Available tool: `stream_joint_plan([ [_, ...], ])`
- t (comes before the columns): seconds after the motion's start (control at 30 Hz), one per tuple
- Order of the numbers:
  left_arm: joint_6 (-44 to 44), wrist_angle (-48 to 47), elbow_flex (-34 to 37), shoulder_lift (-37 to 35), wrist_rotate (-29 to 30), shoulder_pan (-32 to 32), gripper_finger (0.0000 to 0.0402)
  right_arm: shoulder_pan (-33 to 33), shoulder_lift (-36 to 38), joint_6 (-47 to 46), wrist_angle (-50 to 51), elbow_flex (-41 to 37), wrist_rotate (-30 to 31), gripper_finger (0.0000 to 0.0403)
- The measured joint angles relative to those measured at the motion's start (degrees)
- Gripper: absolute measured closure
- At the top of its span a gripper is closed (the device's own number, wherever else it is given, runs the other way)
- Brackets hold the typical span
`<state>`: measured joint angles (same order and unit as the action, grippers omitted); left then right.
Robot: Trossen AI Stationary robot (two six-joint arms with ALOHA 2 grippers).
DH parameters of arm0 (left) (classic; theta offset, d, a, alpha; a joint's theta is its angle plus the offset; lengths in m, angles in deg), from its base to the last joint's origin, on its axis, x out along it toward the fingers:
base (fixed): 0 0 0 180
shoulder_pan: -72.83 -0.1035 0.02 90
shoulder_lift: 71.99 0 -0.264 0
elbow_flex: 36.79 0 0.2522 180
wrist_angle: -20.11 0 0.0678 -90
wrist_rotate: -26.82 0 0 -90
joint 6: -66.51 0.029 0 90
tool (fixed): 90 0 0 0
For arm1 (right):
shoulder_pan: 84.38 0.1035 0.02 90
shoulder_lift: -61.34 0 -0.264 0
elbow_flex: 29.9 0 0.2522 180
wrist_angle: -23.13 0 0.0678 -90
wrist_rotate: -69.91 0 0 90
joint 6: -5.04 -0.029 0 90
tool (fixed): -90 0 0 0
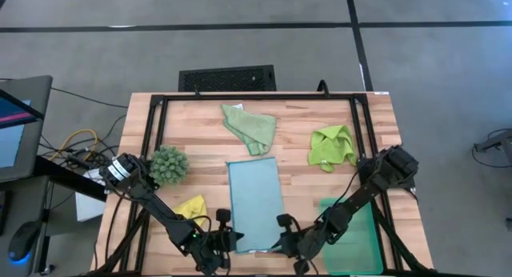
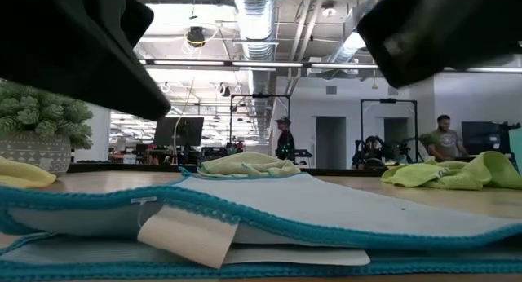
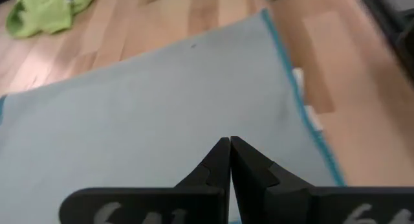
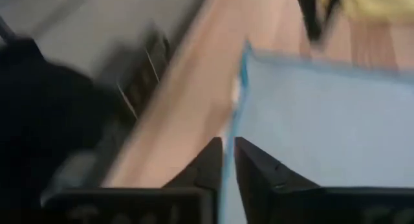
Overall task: Fold microfiber towels
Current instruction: Fold the blue microfiber cloth
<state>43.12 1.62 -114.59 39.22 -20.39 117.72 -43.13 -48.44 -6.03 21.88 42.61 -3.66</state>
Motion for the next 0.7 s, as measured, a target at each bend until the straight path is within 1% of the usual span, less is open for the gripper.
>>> stream_joint_plan([
  [0.07,-1.81,-1.35,0.03,0.22,0.10,-0.29,0.0397,-0.38,-2.19,2.86,-5.84,0.15,-0.45,0.0302],
  [0.13,-3.19,-2.42,0.50,0.25,0.25,-0.35,0.0397,-0.95,-5.31,5.31,-7.86,0.78,-0.44,0.0273],
  [0.27,-4.47,-2.18,1.82,0.28,1.19,-0.37,0.0397,-2.33,-9.89,7.72,-6.15,4.18,-0.24,0.0221],
  [0.4,-5.99,-1.93,3.18,0.30,1.54,-0.40,0.0397,-3.31,-12.59,8.29,-1.26,7.31,-0.03,0.0194],
  [0.5,-6.84,-1.91,3.71,0.32,1.57,-0.57,0.0397,-3.79,-13.28,8.16,2.15,9.02,-0.02,0.0194],
  [0.57,-7.11,-1.83,3.77,0.32,1.66,-0.72,0.0397,-3.81,-13.85,8.05,2.36,9.20,-0.20,0.0205],
  [0.63,-7.13,-1.55,3.77,0.32,1.74,-0.76,0.0397,-3.99,-13.94,8.02,2.58,9.23,-0.97,0.0225],
  [0.7,-6.88,-0.44,3.79,0.32,2.66,-0.90,0.0397,-4.17,-13.94,7.61,3.07,9.30,-1.78,0.0255],
])
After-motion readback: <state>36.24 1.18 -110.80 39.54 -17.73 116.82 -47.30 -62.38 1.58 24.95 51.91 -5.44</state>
